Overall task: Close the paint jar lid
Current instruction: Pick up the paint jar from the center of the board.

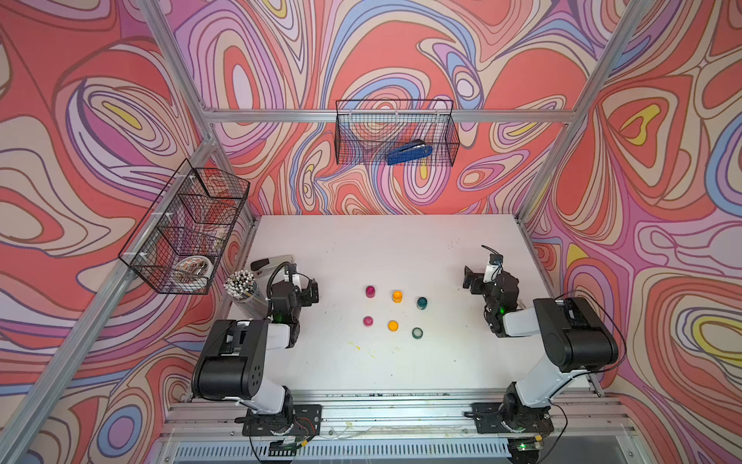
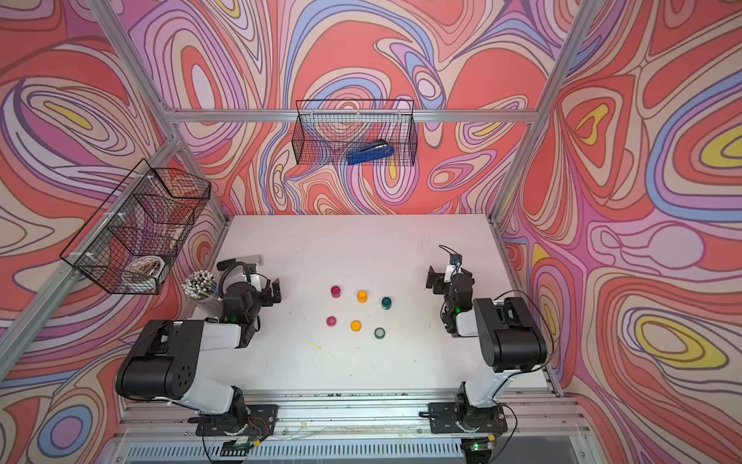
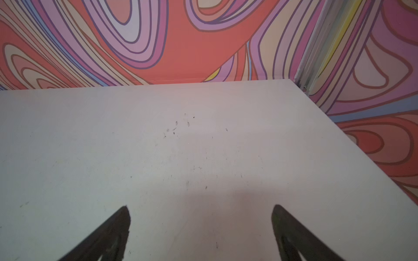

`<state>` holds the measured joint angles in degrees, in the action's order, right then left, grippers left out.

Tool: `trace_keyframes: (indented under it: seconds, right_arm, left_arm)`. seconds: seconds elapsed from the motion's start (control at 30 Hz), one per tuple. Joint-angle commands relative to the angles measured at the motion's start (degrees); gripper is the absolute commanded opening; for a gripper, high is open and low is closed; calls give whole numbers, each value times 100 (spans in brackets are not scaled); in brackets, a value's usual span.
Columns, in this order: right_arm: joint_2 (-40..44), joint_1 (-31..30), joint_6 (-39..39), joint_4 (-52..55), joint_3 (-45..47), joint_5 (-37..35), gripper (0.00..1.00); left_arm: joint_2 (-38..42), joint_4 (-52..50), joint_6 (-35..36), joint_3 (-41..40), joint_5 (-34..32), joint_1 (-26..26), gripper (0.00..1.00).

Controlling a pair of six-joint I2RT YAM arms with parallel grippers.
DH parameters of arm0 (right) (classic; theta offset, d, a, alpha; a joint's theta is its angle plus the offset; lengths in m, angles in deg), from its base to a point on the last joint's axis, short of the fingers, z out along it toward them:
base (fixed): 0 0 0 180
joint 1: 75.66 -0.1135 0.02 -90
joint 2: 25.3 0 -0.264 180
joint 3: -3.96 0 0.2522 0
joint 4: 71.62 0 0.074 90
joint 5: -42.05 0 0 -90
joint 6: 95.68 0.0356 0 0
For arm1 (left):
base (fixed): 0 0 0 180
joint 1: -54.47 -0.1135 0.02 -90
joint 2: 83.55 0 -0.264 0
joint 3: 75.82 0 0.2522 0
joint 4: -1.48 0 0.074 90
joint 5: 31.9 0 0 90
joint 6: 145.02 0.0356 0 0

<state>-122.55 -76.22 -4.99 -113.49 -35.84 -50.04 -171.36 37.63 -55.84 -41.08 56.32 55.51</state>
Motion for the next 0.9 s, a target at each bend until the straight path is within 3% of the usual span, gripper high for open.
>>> trace_keyframes:
  seconds: [0.0,0.67,0.77,0.87]
  right_arm:
    - [-49,-14,5,66,-67,-149,98]
    - [206,-15,-47,157,-24,-108,99]
    - [782,-14,-108,983,-240,86,99]
    - [1276,-28,19,2564,-831,214,98]
  left_arm:
    - [-43,87,108,74,-95,54,100]
    - [30,66,183,56,68,54,100]
    - [505,-415,85,109,-167,54,99]
    - [1140,-1232,94,300,-619,214,96]
